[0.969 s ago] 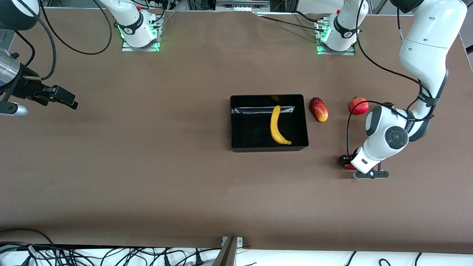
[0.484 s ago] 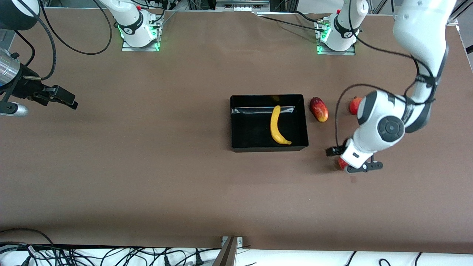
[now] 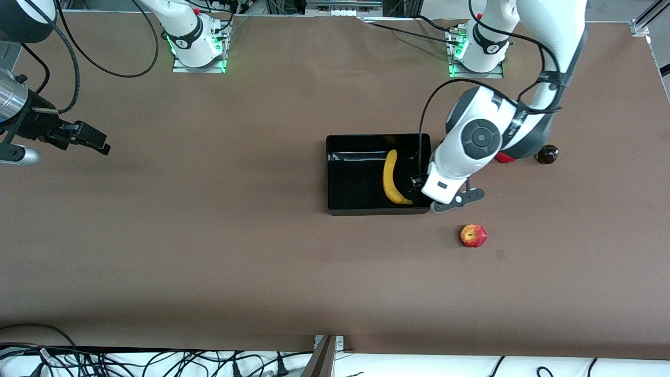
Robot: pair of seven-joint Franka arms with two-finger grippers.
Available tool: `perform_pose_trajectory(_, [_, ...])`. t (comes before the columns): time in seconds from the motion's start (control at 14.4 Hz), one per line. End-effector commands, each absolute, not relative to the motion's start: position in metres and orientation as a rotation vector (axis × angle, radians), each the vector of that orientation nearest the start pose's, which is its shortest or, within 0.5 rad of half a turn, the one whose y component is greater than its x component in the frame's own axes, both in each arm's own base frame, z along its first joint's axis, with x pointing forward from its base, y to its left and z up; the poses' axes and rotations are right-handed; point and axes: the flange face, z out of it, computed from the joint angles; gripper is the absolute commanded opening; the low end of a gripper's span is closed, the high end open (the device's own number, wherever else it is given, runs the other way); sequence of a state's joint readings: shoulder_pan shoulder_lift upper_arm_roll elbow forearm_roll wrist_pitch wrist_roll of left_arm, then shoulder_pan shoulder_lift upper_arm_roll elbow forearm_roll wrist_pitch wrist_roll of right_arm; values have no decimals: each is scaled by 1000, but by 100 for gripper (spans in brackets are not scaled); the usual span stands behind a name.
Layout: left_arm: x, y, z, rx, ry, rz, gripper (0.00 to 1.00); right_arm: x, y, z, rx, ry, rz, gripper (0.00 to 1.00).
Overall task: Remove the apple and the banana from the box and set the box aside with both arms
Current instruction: 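Open the left gripper and reach back into the tray to the banana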
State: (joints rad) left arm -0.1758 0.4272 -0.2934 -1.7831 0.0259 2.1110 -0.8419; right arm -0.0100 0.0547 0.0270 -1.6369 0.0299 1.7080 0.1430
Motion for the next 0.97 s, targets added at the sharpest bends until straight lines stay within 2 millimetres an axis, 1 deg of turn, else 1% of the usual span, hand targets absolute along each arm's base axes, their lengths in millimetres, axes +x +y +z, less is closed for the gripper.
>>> perform_pose_trajectory(0.0, [574,-296,299,-3123,-730,207,100,578,12,580,-3111,200,-30,100])
perform_pose_trajectory(0.14, [569,-315,284,-3120,-799,192,100,579,13,579,-3111,198,-28,100])
perform_pose_trajectory(0.21, [568,-320,275,-3121,-808,189,100,579,12,579,-3111,200,-28,100])
perform_pose_trajectory(0.28, [563,-331,267,-3132,-805,190,100,578,12,580,-3111,200,-30,100])
perform_pose_trajectory(0.35, [560,-340,254,-3135,-819,191,100,579,12,579,-3111,198,-28,100])
perform_pose_trajectory(0.42, [557,-345,243,-3137,-809,189,100,578,13,579,-3111,195,-26,100])
perform_pose_trajectory(0.48, [556,-344,233,-3125,-774,178,100,578,13,580,-3111,195,-28,100])
perform_pose_trajectory(0.69, [543,-341,204,-3075,-675,173,100,578,12,580,-3111,200,-28,100])
perform_pose_trajectory(0.83, [535,-340,188,-3051,-612,172,100,578,12,579,-3111,198,-26,100])
perform_pose_trajectory(0.9, [533,-341,184,-3048,-606,177,100,578,12,580,-3111,200,-28,100])
